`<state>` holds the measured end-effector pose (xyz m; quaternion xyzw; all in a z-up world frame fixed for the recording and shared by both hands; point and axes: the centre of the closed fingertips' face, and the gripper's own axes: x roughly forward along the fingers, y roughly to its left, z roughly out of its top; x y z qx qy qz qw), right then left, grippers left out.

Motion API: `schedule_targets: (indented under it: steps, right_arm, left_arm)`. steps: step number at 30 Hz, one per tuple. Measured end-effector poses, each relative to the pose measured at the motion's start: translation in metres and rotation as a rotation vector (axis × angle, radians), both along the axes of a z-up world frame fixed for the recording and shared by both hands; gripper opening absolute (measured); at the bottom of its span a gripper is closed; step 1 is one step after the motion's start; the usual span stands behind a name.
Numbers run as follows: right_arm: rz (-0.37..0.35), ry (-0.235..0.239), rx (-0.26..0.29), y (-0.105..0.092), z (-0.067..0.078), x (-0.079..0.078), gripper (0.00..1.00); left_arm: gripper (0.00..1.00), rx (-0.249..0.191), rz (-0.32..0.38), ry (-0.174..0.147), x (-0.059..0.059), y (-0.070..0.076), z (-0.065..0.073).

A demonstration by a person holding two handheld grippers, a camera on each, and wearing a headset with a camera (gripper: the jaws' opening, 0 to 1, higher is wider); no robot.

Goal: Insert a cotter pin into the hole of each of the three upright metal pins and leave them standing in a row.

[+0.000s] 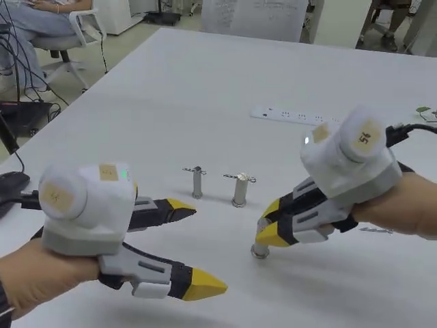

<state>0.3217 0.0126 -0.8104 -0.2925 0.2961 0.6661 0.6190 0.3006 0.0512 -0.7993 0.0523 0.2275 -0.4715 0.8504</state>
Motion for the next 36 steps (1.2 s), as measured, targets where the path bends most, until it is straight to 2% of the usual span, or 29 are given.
schedule_targets:
  steps: [11,15,27,36]
  right_arm:
    - [-0.012,0.027,0.024,0.001,-0.009,-0.013,0.11]
    - [-0.008,0.016,0.011,-0.001,-0.014,-0.014,0.11]
    - [-0.016,-0.013,0.029,-0.001,-0.014,-0.015,0.13]
    - [0.003,-0.038,0.032,-0.007,-0.018,-0.020,0.19]
  left_arm:
    - [0.74,0.016,-0.027,-0.003,-0.002,-0.011,0.005]
    - [0.73,0.018,-0.039,-0.002,-0.003,-0.015,0.005]
    - [0.72,0.033,-0.068,0.000,-0.003,-0.022,0.007]
    - [0.71,0.049,-0.089,0.002,-0.005,-0.029,0.006]
